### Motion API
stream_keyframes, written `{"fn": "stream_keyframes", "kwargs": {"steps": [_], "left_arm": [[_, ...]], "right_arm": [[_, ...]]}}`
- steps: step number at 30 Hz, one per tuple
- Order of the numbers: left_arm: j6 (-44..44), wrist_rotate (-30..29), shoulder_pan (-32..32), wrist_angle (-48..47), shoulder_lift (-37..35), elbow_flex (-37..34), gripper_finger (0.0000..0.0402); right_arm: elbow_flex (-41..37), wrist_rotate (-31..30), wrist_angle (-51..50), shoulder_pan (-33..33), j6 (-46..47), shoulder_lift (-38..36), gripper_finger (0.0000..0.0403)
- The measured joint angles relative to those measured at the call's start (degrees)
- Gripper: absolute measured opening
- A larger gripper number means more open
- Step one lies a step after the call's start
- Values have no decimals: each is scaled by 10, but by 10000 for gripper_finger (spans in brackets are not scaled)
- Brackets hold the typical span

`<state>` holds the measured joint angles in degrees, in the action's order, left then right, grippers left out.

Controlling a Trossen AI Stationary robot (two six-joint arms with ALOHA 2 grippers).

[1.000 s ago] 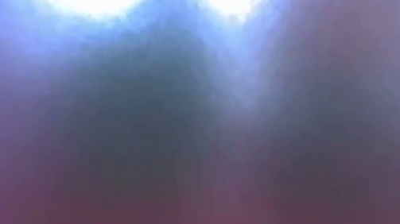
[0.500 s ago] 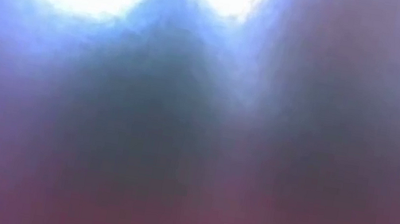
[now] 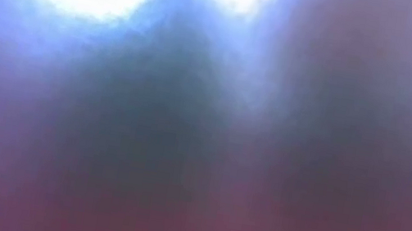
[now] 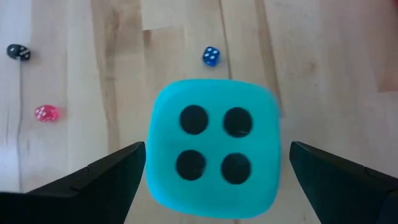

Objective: Pick & Place Dice
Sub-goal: Put the light blue dice into the pink bin

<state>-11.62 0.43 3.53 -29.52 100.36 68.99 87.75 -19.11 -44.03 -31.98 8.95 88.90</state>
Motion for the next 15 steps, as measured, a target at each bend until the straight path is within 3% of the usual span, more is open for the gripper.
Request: {"fn": "stream_keyframes", "kwargs": {"steps": [15], "left_arm": [[-7, 5, 3, 17, 27, 1, 400]], "right_arm": [[0, 0, 0, 0, 0, 0, 400]]}}
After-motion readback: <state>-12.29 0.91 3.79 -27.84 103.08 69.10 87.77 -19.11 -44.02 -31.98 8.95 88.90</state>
